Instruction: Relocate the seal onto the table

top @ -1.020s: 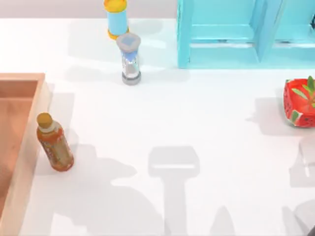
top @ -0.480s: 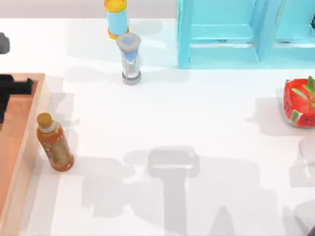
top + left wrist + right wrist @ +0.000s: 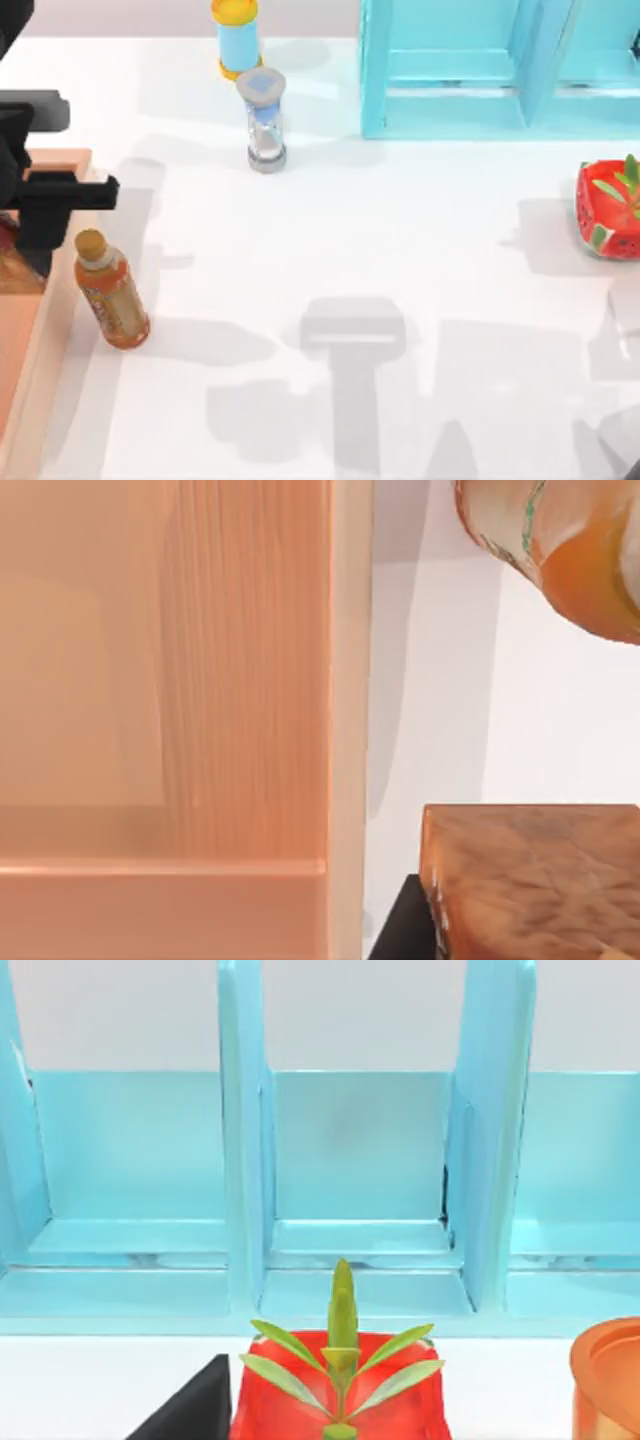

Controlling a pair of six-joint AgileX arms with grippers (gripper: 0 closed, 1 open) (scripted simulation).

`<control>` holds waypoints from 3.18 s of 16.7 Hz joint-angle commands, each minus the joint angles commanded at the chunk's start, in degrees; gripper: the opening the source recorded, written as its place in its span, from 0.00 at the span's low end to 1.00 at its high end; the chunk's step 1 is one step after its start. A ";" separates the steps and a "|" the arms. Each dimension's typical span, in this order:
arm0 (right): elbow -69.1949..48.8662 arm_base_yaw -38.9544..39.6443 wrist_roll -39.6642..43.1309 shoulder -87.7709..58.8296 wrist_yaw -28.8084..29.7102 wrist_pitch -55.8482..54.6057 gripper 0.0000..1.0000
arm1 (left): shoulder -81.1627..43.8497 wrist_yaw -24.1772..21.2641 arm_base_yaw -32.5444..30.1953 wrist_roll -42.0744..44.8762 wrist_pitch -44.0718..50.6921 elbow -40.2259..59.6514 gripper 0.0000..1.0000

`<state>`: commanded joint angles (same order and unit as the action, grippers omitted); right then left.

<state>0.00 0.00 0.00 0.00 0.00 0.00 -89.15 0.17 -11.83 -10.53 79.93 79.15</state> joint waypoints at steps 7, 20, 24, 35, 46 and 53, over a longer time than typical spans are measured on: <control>0.00 0.00 0.00 0.00 0.00 0.00 1.00 | -2.86 -0.43 -5.91 -2.20 3.80 3.62 0.00; 0.00 0.00 0.00 0.00 0.00 0.00 1.00 | -40.11 -0.24 -33.31 -32.23 -9.79 29.49 0.00; 0.00 0.00 0.00 0.00 0.00 0.00 1.00 | -41.11 -0.29 -33.72 -33.22 -10.78 30.32 0.00; 0.00 0.00 0.00 0.00 0.00 0.00 1.00 | -43.29 -0.31 -33.66 -33.13 -19.64 23.65 0.00; 0.00 0.00 0.00 0.00 0.00 0.00 1.00 | -43.29 -0.31 -33.66 -33.13 -19.64 23.65 0.68; 0.00 0.00 0.00 0.00 0.00 0.00 1.00 | -43.29 -0.31 -33.66 -33.13 -19.64 23.65 1.00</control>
<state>0.00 0.00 0.00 0.00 0.00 0.00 -132.44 -0.14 -45.49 -43.66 60.29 102.80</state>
